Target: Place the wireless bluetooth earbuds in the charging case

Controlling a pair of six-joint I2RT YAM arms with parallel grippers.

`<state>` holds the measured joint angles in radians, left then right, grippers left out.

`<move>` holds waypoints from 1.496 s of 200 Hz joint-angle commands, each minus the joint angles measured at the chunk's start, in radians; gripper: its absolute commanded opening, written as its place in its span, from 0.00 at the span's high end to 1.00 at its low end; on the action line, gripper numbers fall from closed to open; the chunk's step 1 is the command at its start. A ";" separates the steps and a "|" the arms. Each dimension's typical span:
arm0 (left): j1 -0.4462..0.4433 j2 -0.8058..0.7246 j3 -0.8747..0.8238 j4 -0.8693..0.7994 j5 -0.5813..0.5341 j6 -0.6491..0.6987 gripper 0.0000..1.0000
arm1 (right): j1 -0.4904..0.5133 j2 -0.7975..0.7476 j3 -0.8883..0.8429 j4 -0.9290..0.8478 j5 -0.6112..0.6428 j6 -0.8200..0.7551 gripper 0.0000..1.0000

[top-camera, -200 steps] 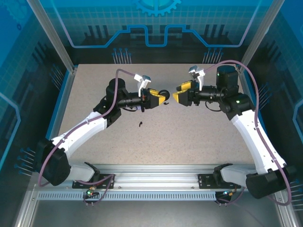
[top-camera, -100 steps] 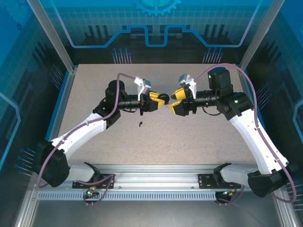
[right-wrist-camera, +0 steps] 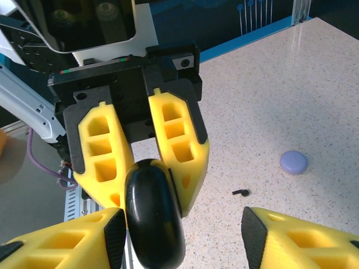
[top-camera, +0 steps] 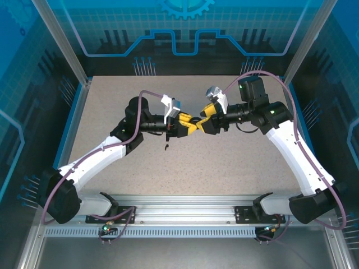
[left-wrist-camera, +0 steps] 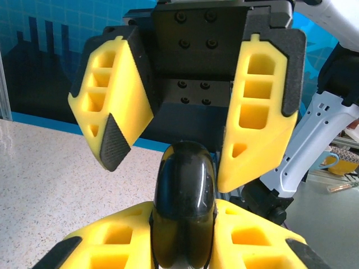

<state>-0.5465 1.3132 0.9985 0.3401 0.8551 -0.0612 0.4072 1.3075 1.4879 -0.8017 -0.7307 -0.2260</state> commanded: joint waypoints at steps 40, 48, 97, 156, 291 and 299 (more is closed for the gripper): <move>-0.013 -0.029 0.002 -0.011 0.041 0.038 0.94 | 0.015 0.005 0.033 -0.008 0.095 0.022 0.41; -0.015 -0.030 0.001 -0.013 0.039 0.038 0.94 | 0.015 0.002 0.031 0.000 0.115 0.032 0.41; -0.016 -0.032 -0.004 -0.027 0.041 0.044 0.93 | 0.009 -0.028 0.016 0.049 0.168 0.069 0.41; -0.018 -0.036 -0.009 -0.027 0.042 0.045 0.92 | 0.002 -0.033 0.014 0.052 0.210 0.088 0.41; -0.014 -0.004 -0.190 0.194 -0.073 -0.079 0.92 | -0.085 -0.066 -0.077 0.072 0.418 0.277 0.39; -0.014 -0.002 -0.203 0.206 -0.074 -0.090 0.92 | -0.092 -0.051 -0.084 0.066 0.442 0.290 0.39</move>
<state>-0.5568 1.3083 0.8322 0.4198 0.7994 -0.1040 0.3470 1.2118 1.4391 -0.7063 -0.3798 -0.0059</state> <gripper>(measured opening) 0.223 0.610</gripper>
